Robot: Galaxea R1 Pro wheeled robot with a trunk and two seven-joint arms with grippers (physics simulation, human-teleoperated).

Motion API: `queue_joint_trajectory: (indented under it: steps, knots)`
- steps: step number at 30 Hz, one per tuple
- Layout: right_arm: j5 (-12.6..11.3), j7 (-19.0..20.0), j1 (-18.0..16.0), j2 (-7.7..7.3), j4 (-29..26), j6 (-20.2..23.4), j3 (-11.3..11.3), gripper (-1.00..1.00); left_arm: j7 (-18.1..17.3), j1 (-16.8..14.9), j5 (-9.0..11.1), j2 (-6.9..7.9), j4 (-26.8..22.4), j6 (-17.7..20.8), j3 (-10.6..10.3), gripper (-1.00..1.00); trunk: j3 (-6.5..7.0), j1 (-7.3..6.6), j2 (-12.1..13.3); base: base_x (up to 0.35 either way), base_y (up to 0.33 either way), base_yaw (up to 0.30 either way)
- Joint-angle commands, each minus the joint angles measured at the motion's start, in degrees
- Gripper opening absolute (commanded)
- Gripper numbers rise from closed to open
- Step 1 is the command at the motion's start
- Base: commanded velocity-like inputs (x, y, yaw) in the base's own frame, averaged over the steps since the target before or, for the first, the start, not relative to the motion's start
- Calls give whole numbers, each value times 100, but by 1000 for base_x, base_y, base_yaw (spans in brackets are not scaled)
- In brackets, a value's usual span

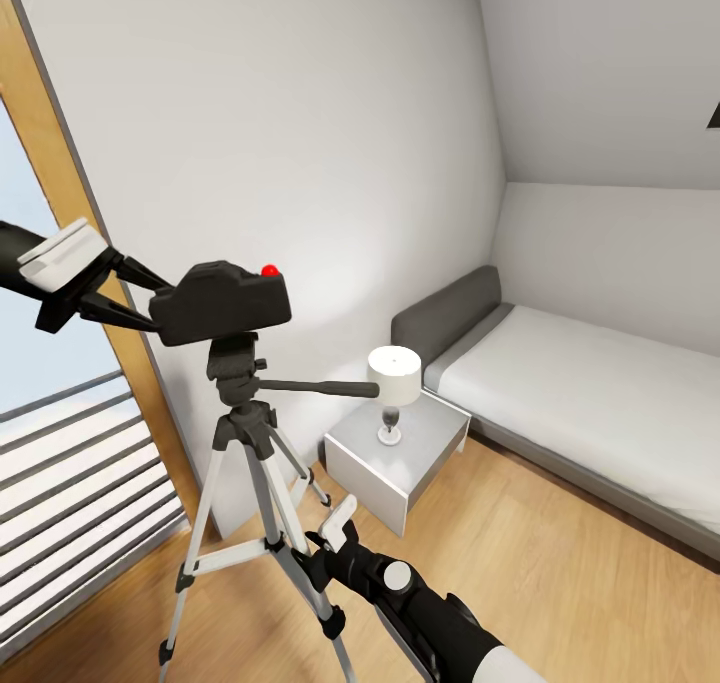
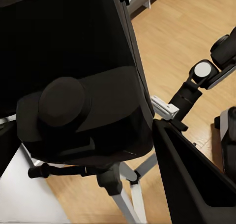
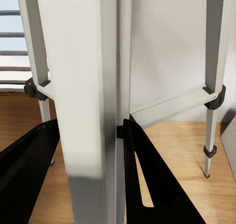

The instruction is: Attach the digital camera to the camera tripod in the bedroom.

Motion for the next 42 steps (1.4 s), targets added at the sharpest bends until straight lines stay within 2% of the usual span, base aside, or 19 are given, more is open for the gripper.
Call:
queue_joint_trajectory:
  steps: [1, 11, 20, 42]
  knots:
    - [-42, 9, -10, 1, 4, -19, 11, -100, 21, -24, 40, 18, -7, 74, -39, -100, -10, 2, -9, 0, 0, 0]
    - [-43, 9, -11, 1, 4, -19, 6, -100, 248, -34, 12, 41, -31, 296, -117, -100, -10, 2, -9, 0, 0, 0]
    - [-43, 9, -12, 1, 4, -19, 7, -100, 344, -89, -207, 44, -43, 399, -277, -100, -10, 2, -9, 0, 0, 0]
    - [-44, 9, -12, 1, 4, -19, 7, -100, 434, -105, -285, 53, -139, 561, -305, -100, -10, 2, -9, 0, 0, 0]
